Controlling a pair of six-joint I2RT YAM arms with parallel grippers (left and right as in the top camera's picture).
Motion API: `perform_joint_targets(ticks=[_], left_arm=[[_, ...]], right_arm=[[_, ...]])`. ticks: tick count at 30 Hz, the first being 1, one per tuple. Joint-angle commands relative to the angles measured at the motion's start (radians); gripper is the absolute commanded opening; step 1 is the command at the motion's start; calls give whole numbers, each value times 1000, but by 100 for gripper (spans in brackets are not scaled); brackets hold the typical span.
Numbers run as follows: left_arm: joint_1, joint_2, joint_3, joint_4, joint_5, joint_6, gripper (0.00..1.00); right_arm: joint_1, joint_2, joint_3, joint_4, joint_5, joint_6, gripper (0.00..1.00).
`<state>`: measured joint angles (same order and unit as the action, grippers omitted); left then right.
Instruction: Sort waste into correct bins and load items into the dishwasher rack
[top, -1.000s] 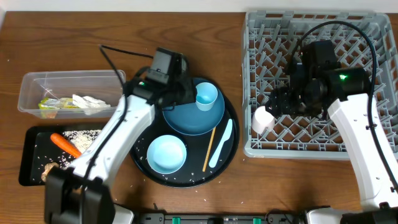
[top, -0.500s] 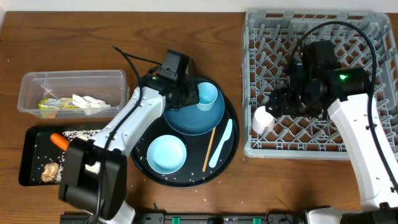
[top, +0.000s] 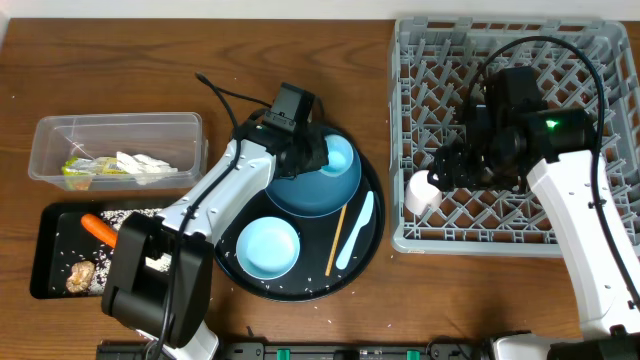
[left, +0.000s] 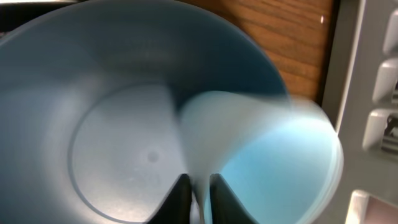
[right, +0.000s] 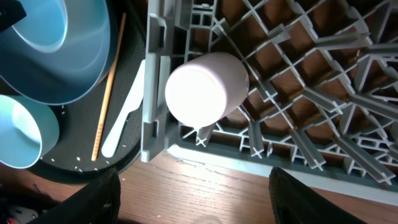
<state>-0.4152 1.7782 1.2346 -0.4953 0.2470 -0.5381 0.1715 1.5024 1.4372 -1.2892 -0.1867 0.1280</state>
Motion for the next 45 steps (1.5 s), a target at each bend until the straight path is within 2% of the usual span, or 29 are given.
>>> perform_joint_targets(ticks=[1,11,15,18,23,27,30,34,36,45], left_arm=[[0,14,1,0,-17,1,6],[19,-17,3,-14,-16,34,6],[94,-108,11,-65,19,87,6],[182,-189,11,-73,169,113,6],[381,-304,11,-55,591,169,6],[504,-332,11,-38,904,203,6],[539,-322,11,-32,1084,233,6],[517,-308,11,32,1270,239,6],[498,-307,11,74,1321,237,6],[405,-306,11,142,1324,222,6]], right_arm=[[-8,-10,14,-5,-8,-11,69],[-8,-10,14,-6,-22,-19,66],[-8,-10,14,11,-137,-84,67],[-8,-10,14,37,-251,-134,67],[-8,-10,14,110,-469,-203,67],[-8,-10,14,198,-706,-285,67],[-8,-10,14,279,-867,-311,67],[-8,-10,14,387,-986,-309,68],[-8,-9,14,417,-1020,-309,69],[-7,-9,14,464,-1067,-310,73]])
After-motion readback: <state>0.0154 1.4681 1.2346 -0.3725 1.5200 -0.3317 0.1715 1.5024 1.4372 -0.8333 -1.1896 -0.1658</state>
